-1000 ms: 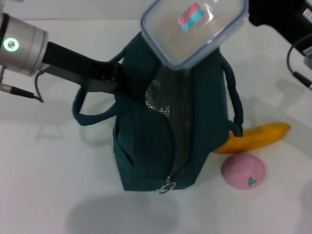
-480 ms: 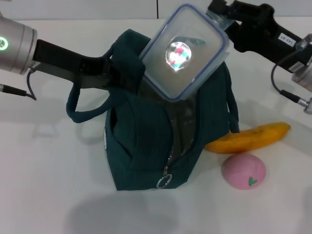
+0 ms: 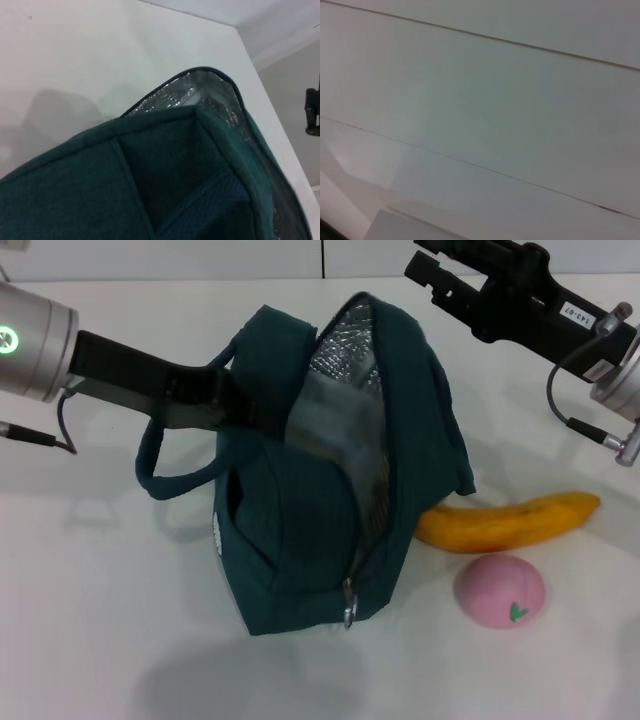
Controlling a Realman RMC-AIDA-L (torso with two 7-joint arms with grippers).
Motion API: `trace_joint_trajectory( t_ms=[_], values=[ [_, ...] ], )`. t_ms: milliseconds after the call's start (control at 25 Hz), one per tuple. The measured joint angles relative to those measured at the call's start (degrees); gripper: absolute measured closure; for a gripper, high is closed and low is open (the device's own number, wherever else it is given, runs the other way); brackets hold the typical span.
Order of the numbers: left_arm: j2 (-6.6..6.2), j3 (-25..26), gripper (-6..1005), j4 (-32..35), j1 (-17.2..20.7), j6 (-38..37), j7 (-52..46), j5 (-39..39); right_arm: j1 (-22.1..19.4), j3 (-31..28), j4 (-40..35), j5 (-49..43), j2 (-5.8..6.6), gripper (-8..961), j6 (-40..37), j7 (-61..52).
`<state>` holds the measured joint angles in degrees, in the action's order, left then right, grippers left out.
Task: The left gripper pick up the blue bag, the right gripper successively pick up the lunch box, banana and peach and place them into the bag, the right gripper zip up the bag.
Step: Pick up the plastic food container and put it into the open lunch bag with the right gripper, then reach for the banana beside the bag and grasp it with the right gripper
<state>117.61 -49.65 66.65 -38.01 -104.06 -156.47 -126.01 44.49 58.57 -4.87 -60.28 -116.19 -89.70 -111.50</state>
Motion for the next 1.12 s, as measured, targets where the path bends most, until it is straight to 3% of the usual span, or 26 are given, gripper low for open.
trace_joint_trajectory(
  t_ms=[160, 240, 360, 440, 560, 680, 760, 880, 1000, 1120],
  values=[
    [0.02, 0.03, 964, -1.16, 0.39, 0.8, 1.06, 0.0, -1.83, 0.73, -4.49, -0.14, 0.35, 528, -0.13, 0.61],
    [-0.04, 0.02, 964, -1.85, 0.55, 1.14, 1.55, 0.0, -4.24, 2.96, -11.23, -0.5, 1.34, 433, 0.43, 1.4],
    [-0.21, 0.01, 964, -2.09, 1.04, 1.26, 2.08, 0.01, -6.7, 5.05, -19.25, -3.45, 3.48, 340, 3.29, 2.18],
    [-0.18, 0.01, 964, -2.2, 1.17, 1.3, 2.44, 0.01, -7.36, 5.29, -24.67, -9.94, 5.67, 296, 5.13, 2.73],
    [-0.01, -0.01, 964, -2.23, 1.17, 1.36, 2.52, 0.04, -6.42, 5.13, -29.91, -21.39, 9.12, 229, 5.85, 3.45],
    [-0.02, -0.01, 964, -2.23, 1.17, 1.7, 2.54, 0.41, -4.61, 5.09, -34.82, -33.15, 11.21, 185, 6.09, 3.6],
    [-0.06, -0.01, 964, -2.23, 1.21, 1.77, 2.54, 0.62, -3.26, 5.26, -38.12, -40.86, 11.72, 186, 5.25, 3.56],
    [-0.1, -0.01, 964, -2.24, 1.23, 1.78, 2.56, 0.67, -0.66, 5.37, -44.17, -54.01, 11.44, 188, 1.46, 3.11],
    [-0.13, -0.01, 963, -2.24, 1.07, 1.78, 2.57, 0.68, 2.58, 5.5, -48.96, -65.16, 10.1, 190, -3.76, 2.26],
    [-0.04, -0.01, 963, -2.29, 0.78, 1.77, 2.59, 0.69, 5.46, 5.58, -53.15, -74.14, 7.91, 191, -8.03, 2.19]
  ],
)
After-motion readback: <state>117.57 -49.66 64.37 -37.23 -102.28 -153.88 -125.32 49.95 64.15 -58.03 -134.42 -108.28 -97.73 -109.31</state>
